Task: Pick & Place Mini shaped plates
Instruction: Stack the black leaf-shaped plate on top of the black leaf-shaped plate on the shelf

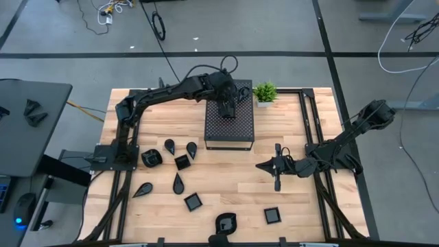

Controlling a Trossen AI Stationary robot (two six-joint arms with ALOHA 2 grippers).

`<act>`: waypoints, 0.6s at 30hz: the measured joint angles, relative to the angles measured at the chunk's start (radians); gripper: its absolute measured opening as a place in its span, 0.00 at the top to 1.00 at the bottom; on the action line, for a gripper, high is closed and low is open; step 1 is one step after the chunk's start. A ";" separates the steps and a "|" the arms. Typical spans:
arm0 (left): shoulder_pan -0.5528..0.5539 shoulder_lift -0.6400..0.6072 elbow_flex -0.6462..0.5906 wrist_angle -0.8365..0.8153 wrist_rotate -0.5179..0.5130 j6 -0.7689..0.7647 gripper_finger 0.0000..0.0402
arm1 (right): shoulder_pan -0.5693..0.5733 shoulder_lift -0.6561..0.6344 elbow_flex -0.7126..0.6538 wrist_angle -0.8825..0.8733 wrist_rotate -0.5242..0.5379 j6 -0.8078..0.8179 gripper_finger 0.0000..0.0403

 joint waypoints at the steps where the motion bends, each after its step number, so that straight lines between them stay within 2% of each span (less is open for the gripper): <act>1: 0.000 0.000 0.000 0.006 0.013 -0.007 0.87 | 0.000 0.000 0.000 0.000 0.000 0.000 0.98; 10: 0.000 0.000 0.057 -0.006 0.088 -0.190 0.74 | 0.000 0.000 0.000 0.000 0.000 0.000 0.98; 14: 0.000 -0.004 0.113 -0.073 0.075 -0.251 0.76 | 0.000 0.000 0.000 0.000 0.000 0.000 0.98; 18: 0.004 -0.003 0.129 -0.172 -0.016 -0.331 0.84 | 0.000 0.000 0.000 0.000 0.000 0.000 0.98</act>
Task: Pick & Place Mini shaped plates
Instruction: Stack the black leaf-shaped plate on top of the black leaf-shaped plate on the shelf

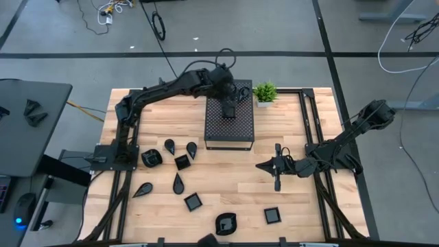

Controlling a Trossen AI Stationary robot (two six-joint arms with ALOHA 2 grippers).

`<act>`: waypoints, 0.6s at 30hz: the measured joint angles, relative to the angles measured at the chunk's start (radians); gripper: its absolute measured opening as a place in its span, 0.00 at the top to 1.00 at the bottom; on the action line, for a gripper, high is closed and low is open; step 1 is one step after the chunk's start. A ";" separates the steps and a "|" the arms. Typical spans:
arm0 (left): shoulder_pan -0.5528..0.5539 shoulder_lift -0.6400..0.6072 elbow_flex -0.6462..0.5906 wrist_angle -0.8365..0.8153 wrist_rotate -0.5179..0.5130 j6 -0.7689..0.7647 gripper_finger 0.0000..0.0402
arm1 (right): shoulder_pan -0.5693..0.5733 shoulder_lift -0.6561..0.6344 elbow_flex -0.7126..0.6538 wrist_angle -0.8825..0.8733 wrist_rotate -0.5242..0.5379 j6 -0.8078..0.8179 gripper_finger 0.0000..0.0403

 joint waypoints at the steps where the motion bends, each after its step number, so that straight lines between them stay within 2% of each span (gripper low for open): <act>1: 0.004 0.000 0.000 -0.029 -0.028 -0.018 0.86 | 0.000 0.000 0.000 0.000 0.000 0.000 0.98; 6: 0.022 0.001 -0.053 -0.081 -0.176 -0.066 0.98 | 0.000 0.000 0.000 0.000 0.000 0.000 0.98; 11: 0.031 0.002 -0.123 -0.001 -0.178 -0.063 0.97 | 0.000 0.000 0.000 0.001 0.000 0.000 0.98; 18: 0.036 0.001 -0.145 0.060 -0.165 -0.038 0.99 | 0.000 0.000 -0.001 0.001 0.000 0.001 0.98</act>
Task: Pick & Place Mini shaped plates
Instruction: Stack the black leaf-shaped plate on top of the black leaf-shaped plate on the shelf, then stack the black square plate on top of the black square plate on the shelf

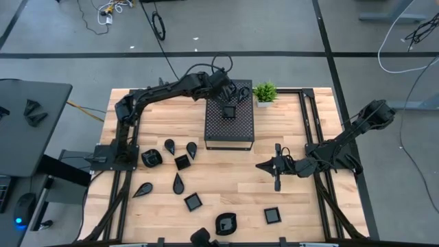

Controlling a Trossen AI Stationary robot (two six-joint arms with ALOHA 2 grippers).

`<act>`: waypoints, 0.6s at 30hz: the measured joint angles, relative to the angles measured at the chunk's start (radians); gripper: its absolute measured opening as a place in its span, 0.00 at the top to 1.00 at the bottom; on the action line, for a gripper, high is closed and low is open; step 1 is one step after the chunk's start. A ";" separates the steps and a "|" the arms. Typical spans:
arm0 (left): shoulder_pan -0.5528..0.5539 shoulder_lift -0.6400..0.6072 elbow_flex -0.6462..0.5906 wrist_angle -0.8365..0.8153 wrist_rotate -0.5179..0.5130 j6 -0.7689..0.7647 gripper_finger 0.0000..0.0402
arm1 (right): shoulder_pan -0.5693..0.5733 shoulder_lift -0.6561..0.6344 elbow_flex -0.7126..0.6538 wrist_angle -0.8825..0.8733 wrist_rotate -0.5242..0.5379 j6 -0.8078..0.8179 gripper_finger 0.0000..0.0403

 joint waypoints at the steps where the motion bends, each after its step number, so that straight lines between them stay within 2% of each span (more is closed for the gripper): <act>1: 0.000 0.000 0.000 0.007 0.016 0.003 0.99 | 0.000 0.000 0.000 0.000 0.000 0.000 0.98; 5: 0.000 0.000 0.000 0.026 0.051 0.008 0.98 | 0.000 0.000 0.000 0.000 0.000 0.003 0.98; 10: 0.000 -0.001 0.000 0.027 0.031 0.028 0.97 | 0.000 0.000 0.000 0.000 0.000 0.003 0.98; 18: -0.037 -0.106 0.013 -0.134 -0.012 0.100 0.99 | 0.000 0.000 0.000 0.000 0.000 0.009 0.98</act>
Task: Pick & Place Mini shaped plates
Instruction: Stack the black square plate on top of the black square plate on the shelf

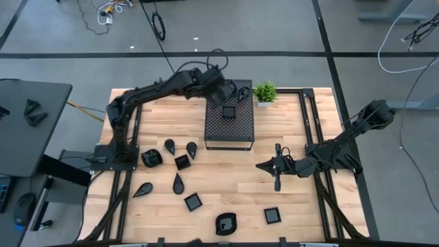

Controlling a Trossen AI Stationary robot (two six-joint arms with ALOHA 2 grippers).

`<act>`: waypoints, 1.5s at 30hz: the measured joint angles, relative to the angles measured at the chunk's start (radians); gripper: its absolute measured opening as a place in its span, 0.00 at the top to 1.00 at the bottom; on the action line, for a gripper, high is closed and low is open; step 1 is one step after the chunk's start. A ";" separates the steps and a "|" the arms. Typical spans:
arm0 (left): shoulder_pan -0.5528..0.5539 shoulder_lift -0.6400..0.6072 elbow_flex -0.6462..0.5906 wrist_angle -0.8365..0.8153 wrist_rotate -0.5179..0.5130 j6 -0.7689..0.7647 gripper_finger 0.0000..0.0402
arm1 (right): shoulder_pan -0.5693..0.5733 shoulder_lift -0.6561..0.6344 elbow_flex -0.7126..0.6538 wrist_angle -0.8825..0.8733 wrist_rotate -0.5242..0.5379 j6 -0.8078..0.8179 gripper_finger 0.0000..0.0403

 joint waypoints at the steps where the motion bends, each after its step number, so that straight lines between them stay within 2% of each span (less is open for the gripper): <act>1: -0.017 -0.017 0.000 -0.043 -0.002 0.009 0.98 | 0.000 0.000 0.000 0.000 0.000 0.001 0.98; 7: -0.211 -0.102 -0.016 -0.270 -0.132 -0.029 0.99 | 0.000 0.000 0.000 -0.001 0.000 0.016 0.98; 12: -0.432 -0.173 -0.175 -0.283 -0.212 -0.165 0.98 | 0.000 0.000 0.000 -0.002 -0.002 0.019 0.98; 18: -0.718 -0.216 -0.381 -0.268 -0.188 -0.546 0.99 | 0.000 0.000 0.000 -0.004 -0.004 0.017 0.98; 21: -0.863 -0.216 -0.414 -0.251 -0.110 -0.774 0.99 | -0.001 0.000 0.000 -0.004 -0.003 0.016 0.98; 24: -1.003 -0.217 -0.421 -0.153 -0.048 -0.951 0.99 | -0.001 0.000 0.000 -0.004 -0.003 0.016 0.98; 29: -1.192 -0.216 -0.421 -0.084 -0.056 -1.218 0.99 | -0.001 0.000 0.000 0.001 -0.003 0.005 0.98; 34: -1.293 -0.216 -0.422 -0.120 -0.142 -1.480 0.97 | -0.001 0.000 0.000 0.018 -0.002 0.005 0.98; 40: -1.320 -0.215 -0.422 -0.118 -0.193 -1.481 0.91 | -0.001 0.000 0.000 0.019 -0.002 0.005 0.98; 45: -1.308 -0.177 -0.422 -0.068 -0.240 -1.306 0.74 | -0.001 0.000 0.000 0.019 -0.002 0.004 0.98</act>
